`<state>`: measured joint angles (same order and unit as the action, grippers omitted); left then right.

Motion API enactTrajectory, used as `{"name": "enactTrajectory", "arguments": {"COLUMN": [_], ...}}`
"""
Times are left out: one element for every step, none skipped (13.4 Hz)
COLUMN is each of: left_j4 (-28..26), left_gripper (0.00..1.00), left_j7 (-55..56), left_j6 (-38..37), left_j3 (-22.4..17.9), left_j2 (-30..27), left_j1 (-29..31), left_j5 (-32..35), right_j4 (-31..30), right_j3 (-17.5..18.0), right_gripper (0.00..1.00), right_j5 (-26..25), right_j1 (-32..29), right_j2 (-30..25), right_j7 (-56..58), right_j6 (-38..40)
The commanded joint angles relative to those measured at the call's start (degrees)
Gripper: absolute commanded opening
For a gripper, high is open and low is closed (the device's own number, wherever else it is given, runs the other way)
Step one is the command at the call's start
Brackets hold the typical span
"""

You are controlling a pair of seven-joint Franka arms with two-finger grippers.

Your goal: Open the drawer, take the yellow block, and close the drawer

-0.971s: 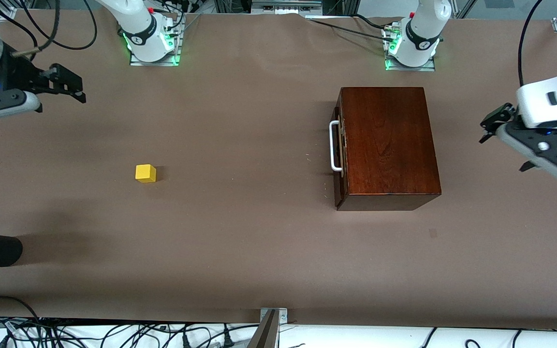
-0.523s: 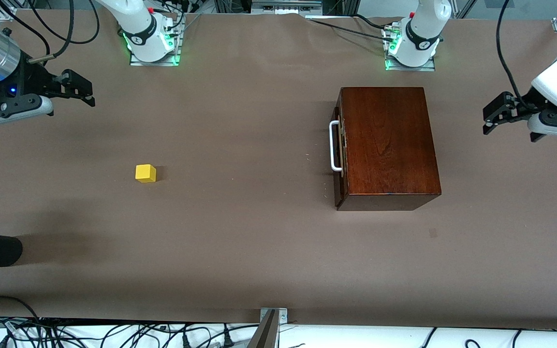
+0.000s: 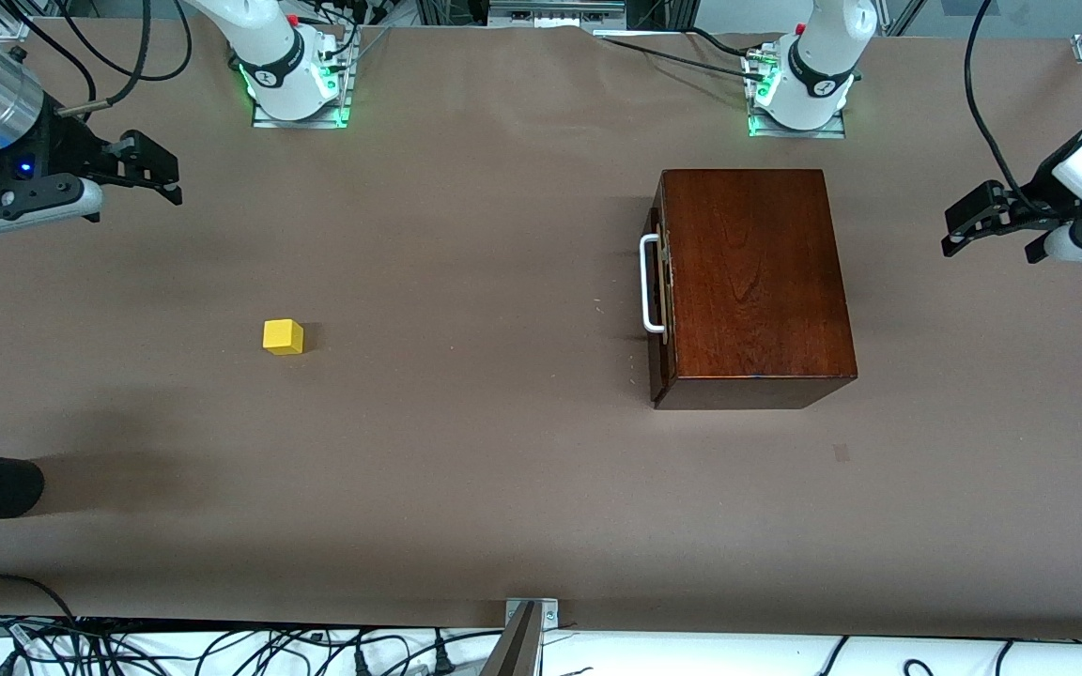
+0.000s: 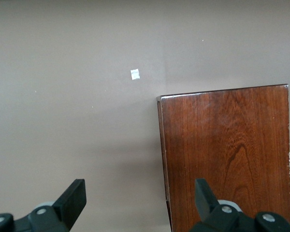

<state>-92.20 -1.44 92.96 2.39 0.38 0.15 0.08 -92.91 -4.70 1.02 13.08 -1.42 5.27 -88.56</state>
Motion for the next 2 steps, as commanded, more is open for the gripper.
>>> {"name": "enactTrajectory", "arguments": {"left_j4": [-2.10, -2.10], "left_gripper": [1.00, 1.00], "left_j7": [0.47, 0.47], "left_j6": [0.82, 0.82], "left_j3": [-0.19, -0.19], "left_j2": [-1.79, -1.79], "left_j1": [-0.24, -0.24], "left_j5": [-0.70, -0.70], "right_j4": [0.19, 0.19], "right_j3": [0.13, 0.13], "right_gripper": [1.00, 1.00], "right_j5": [-1.19, -1.28], "right_j1": [0.19, 0.19], "right_j2": [0.10, 0.19], "right_j7": [-0.34, -0.43], "right_j6": [-0.91, -1.35]}}
